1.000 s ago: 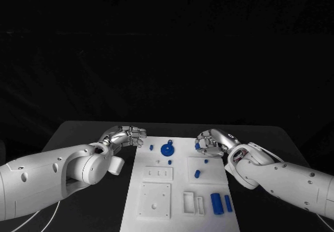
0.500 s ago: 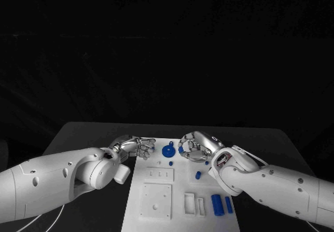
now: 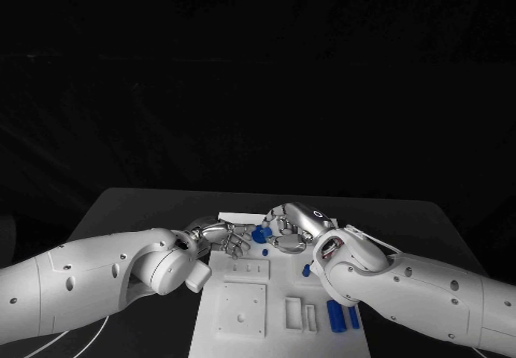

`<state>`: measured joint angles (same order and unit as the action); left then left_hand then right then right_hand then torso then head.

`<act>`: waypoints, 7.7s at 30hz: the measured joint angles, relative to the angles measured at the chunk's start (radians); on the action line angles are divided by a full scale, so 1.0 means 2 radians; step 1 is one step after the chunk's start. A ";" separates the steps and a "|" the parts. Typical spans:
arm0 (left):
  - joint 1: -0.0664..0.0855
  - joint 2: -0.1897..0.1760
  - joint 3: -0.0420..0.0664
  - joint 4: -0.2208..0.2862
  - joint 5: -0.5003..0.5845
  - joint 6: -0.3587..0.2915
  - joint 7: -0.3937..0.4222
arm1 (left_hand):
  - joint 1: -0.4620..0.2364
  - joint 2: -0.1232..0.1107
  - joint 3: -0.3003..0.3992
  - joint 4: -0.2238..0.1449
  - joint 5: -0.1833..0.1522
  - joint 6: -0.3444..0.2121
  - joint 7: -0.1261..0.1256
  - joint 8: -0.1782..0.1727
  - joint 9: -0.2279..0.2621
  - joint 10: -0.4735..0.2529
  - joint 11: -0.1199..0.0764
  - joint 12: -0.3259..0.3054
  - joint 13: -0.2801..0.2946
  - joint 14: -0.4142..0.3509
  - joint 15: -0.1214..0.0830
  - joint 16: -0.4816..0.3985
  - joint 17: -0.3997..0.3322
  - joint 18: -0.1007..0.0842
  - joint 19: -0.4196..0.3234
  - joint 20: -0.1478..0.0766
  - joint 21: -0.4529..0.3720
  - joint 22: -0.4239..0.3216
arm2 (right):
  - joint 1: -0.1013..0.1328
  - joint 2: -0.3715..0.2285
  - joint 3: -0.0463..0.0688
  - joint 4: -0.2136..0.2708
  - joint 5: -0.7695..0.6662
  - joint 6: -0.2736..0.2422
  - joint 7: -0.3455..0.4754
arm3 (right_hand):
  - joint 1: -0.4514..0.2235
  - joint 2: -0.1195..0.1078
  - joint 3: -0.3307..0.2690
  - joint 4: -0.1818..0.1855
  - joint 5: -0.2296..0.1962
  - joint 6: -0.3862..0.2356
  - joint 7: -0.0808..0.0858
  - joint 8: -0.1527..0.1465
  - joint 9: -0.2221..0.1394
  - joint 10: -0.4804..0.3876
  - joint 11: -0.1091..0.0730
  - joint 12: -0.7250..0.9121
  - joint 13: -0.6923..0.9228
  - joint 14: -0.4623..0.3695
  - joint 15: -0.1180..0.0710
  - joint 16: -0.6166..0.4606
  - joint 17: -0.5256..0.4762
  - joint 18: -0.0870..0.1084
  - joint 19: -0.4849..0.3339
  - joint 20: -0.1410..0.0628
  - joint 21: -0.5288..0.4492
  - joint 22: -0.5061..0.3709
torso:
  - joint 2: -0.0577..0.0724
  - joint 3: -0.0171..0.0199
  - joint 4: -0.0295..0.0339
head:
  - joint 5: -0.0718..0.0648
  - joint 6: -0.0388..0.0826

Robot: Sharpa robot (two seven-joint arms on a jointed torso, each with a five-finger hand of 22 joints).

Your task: Assemble the parts on the task board

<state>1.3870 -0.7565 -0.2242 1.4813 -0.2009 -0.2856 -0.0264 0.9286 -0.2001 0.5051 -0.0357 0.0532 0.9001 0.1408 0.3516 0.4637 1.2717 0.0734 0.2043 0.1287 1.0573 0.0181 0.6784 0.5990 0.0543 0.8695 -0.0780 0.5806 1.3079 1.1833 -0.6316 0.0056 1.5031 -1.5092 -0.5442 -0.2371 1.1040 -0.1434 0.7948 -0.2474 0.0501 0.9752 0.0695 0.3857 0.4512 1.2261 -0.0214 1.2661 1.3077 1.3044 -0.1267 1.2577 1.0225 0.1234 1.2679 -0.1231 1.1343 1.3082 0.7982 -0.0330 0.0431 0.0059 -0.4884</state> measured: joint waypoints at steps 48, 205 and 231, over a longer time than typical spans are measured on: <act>0.000 0.009 0.000 0.002 -0.012 0.000 -0.014 | 0.019 0.026 -0.010 -0.005 0.000 0.008 -0.004 0.000 -0.001 0.004 -0.004 0.010 0.011 -0.003 0.000 0.007 0.000 0.002 -0.005 -0.001 0.008 0.000 | 0.004 0.032 -0.015 -0.003 -0.012 0.011 -0.010 | -0.002 -0.002 0.001 -0.004 0.000 0.002 -0.002 -0.001 0.007 0.000 0.000 0.000 0.000 0.001 0.001 -0.002 0.000 0.000 0.001 0.001 0.000 0.000 | 0.000 0.0003 0.0001 | 0.004 -0.001; -0.022 0.090 -0.009 -0.088 -0.408 0.066 -0.204 | -0.007 0.107 0.006 -0.123 0.173 0.110 -0.026 -0.005 0.185 0.099 -0.076 0.372 0.279 0.076 -0.085 0.290 0.086 -0.012 0.049 -0.032 0.230 0.000 | 0.036 -0.107 -0.002 -0.029 0.123 -0.036 0.063 | -0.038 -0.068 -0.097 0.044 0.080 -0.068 0.040 -0.055 -0.008 -0.076 0.022 -0.079 -0.059 -0.013 0.025 -0.020 -0.001 -0.001 -0.012 0.004 -0.023 0.000 | -0.021 0.0189 -0.0085 | 0.019 -0.045; -0.031 0.097 -0.007 -0.097 -0.425 0.054 -0.201 | -0.014 0.105 0.008 -0.122 0.173 0.110 -0.026 -0.006 0.224 0.099 -0.076 0.372 0.279 0.075 -0.085 0.292 0.084 -0.012 0.049 -0.032 0.232 0.000 | 0.037 -0.108 -0.002 -0.029 0.124 -0.035 0.064 | -0.036 -0.070 -0.097 0.047 0.086 -0.066 0.038 -0.055 -0.008 -0.078 0.021 -0.079 -0.060 -0.013 0.025 -0.022 -0.001 -0.001 -0.012 0.005 -0.023 0.000 | -0.020 0.0172 -0.0082 | 0.017 -0.046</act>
<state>1.3242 -0.5626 -0.2380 1.2881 -1.0506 -0.1786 -0.4293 0.9011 0.0091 0.5206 -0.2798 0.3997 1.1209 0.0884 0.3397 0.9107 1.4702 -0.0785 0.9479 0.6868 1.2082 -0.1518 1.2630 0.7674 0.0305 0.9670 -0.1410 1.0453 1.3078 1.2567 -0.8467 0.0016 1.4451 -1.2618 -0.6140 -0.1100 1.0310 -0.2829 0.6003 -0.1544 0.2218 0.8428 0.1457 0.2750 0.4355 1.0707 0.0199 1.1073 1.1870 1.2785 -0.0761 1.2141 1.0207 0.1205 1.2431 -0.1124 1.0879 1.3082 0.7574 0.0013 0.0267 0.0391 -0.5814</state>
